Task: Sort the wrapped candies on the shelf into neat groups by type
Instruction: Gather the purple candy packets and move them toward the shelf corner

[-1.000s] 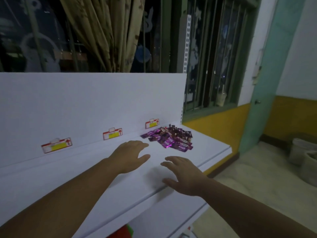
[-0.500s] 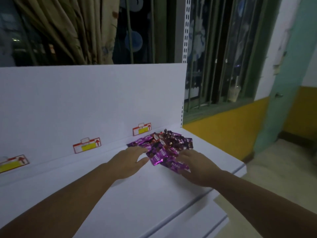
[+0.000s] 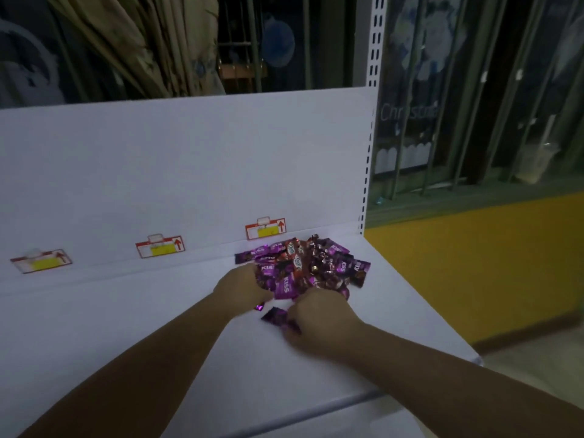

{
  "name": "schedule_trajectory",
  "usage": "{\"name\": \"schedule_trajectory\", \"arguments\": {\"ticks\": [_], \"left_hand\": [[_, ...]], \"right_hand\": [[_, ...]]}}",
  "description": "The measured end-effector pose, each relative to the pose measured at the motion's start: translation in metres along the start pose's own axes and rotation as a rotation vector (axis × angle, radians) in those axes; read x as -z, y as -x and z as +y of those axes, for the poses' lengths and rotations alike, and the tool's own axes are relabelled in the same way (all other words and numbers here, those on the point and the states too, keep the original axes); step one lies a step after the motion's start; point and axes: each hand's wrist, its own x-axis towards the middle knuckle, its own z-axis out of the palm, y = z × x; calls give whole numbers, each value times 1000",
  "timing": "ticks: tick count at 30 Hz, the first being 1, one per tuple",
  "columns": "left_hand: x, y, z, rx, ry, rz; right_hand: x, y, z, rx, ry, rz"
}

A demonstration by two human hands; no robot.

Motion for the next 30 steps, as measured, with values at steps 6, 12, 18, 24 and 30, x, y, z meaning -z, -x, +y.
{"name": "schedule_trajectory", "arguments": {"ticks": [6,12,18,24,30], "left_hand": [[10,-2,-3,112,96,-27],[4,-10,6,34,316,-78],[-7,-33,15,-62,111,-154],[7,-39,2,-21,306,-304],[36,-32,-36,47,375,-222]], "right_hand": [[9,-1,9,34,-145,47],[33,-22,43,-420,-833,55],[46,-35,96,-690,-1045,99],[35,-65,93,-622,-854,119],[24,-107,65,-221,-281,-117]]}}
